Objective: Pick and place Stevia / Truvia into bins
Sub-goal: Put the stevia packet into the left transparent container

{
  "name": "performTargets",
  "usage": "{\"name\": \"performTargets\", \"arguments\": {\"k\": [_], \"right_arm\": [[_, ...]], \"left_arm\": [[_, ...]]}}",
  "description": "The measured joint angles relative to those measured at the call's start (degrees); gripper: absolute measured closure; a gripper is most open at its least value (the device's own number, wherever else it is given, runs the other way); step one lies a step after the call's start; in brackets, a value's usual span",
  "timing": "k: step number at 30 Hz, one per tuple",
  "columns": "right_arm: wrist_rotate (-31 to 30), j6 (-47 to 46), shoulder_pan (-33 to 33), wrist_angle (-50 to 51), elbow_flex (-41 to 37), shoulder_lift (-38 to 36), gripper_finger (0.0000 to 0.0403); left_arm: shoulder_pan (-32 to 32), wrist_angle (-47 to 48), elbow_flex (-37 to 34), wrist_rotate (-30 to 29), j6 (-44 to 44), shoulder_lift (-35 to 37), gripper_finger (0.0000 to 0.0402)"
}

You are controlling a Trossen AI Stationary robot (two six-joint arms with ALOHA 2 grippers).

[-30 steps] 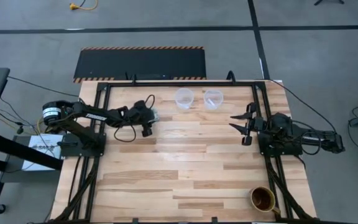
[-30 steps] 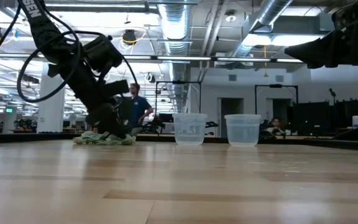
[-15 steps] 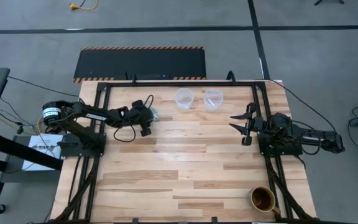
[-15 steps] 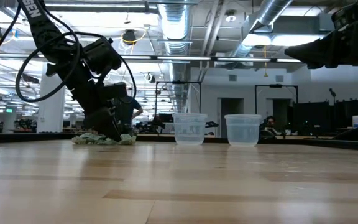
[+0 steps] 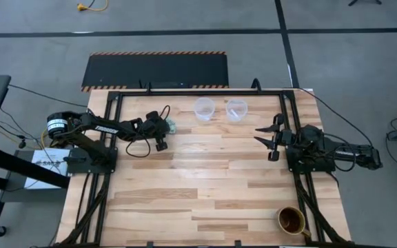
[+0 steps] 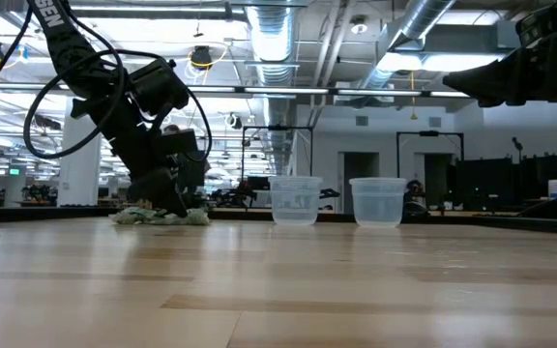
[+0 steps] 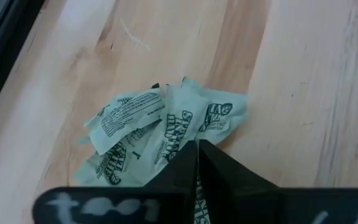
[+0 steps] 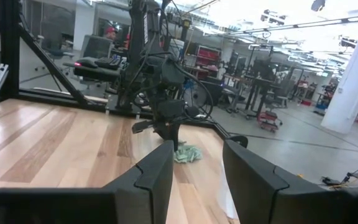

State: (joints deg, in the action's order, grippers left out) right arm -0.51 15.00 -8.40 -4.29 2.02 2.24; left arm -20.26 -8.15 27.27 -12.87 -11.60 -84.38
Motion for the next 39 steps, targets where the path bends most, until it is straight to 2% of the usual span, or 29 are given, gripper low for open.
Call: {"name": "performTargets", "arguments": {"k": [8,14,32,39], "right_arm": [[0.0,0.0,0.0,0.0,0.0,0.0,0.0269],[0.0,0.0,0.0,1.0,0.0,0.0,0.0269],[0.0,0.0,0.0,2.3,0.0,0.0,0.0269],[0.0,0.0,0.0,2.3,0.0,0.0,0.0269]], "left_arm": [[1.2,-3.1,0.0,0.1,-0.1,0.0,0.0401],[2.0,-3.1,0.0,3.9,-1.8,0.0,0.0401],[2.3,-5.7,0.0,4.9,-6.8,0.0,0.0401],[2.0,-7.1,0.0,4.2,-3.6,0.0,0.0401]]}}
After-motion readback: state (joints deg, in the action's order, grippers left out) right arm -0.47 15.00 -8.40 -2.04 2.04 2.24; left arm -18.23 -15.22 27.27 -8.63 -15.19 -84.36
